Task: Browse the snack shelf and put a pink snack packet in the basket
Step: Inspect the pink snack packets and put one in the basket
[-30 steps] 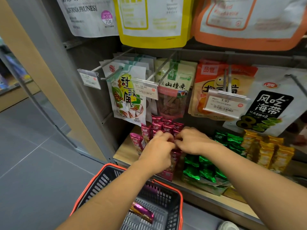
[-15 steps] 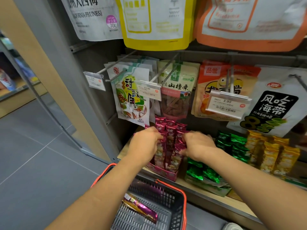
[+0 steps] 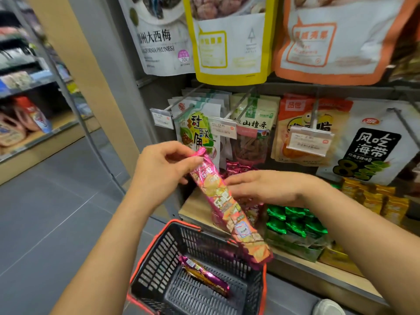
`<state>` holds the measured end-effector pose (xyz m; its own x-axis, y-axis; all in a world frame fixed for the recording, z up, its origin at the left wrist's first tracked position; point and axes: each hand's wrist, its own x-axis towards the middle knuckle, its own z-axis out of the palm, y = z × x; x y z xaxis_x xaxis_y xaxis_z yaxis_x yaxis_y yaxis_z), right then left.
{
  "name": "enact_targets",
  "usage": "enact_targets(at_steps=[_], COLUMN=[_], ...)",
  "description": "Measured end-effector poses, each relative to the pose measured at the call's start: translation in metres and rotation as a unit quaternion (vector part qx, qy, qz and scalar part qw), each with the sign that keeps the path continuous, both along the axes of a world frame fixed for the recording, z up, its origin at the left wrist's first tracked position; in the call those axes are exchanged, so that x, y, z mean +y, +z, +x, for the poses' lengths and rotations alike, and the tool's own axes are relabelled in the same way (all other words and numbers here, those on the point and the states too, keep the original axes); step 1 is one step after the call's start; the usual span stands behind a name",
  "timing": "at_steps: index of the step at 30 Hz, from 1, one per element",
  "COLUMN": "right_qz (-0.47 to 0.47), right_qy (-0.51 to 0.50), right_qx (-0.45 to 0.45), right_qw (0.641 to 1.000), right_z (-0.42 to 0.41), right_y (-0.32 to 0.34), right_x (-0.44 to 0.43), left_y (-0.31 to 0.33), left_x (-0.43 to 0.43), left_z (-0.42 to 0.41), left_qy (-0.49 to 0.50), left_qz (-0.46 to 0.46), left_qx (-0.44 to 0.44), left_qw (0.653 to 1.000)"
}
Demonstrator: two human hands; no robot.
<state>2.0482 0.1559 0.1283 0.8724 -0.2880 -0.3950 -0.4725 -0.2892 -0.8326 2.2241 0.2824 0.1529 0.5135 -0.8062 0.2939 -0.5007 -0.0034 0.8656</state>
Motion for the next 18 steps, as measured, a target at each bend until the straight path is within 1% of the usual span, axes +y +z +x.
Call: enact_targets(at_steps=[1, 2, 4, 6, 8, 9, 11, 14, 18], right_qz=[0.042, 0.04, 0.001, -0.031, -0.118, -0.158, -0.192, -0.181, -0.162], right_qy=[-0.021, -0.026, -0.012, -0.028, -0.041, -0.046, -0.053, -0.065, -0.082], right_qx=[-0.041, -0.066, -0.097, -0.115, -0.124, -0.126, -0.138, -0.152, -0.171], right_qw=[0.998, 0.997, 0.995, 0.993, 0.984, 0.978, 0.97, 0.969, 0.968], right_z=[-0.002, -0.004, -0.008, -0.012, -0.018, -0.021, -0.025, -0.027, -0.03], right_y=[0.003, 0.004, 0.0, -0.005, -0.007, -0.01, -0.015, -0.02, -0.02], right_x=[0.013, 0.024, 0.043, 0.055, 0.062, 0.065, 0.074, 0.079, 0.073], left_y=[-0.002, -0.005, -0.011, -0.016, -0.02, -0.022, -0.025, -0.027, -0.025], left_x=[0.006, 0.012, 0.019, 0.022, 0.024, 0.024, 0.022, 0.018, 0.015], left_z=[-0.002, -0.004, -0.007, -0.009, -0.01, -0.011, -0.014, -0.017, -0.018], left_qy=[0.005, 0.008, -0.002, -0.028, -0.044, -0.045, -0.036, -0.026, -0.046], left_qz=[-0.019, -0.036, -0.059, -0.077, -0.083, -0.082, -0.082, -0.089, -0.093], left_qx=[0.06, 0.117, 0.232, 0.343, 0.414, 0.431, 0.445, 0.437, 0.397], left_qw=[0.998, 0.993, 0.971, 0.936, 0.906, 0.897, 0.891, 0.895, 0.912])
